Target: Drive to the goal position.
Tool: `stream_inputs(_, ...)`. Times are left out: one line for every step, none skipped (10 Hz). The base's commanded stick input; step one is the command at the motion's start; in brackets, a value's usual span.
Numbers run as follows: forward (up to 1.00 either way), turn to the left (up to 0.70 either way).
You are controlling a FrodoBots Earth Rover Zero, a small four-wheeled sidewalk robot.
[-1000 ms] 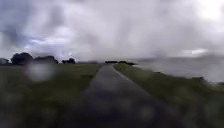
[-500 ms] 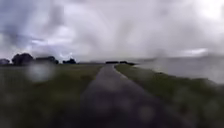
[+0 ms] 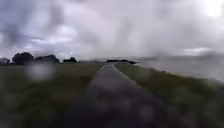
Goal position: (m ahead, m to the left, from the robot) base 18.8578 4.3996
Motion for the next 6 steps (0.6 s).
stream_inputs(0.70,0.00)
stream_inputs(0.70,0.00)
stream_inputs(0.70,0.00)
stream_inputs(0.70,0.00)
stream_inputs(0.70,0.00)
stream_inputs(0.70,0.00)
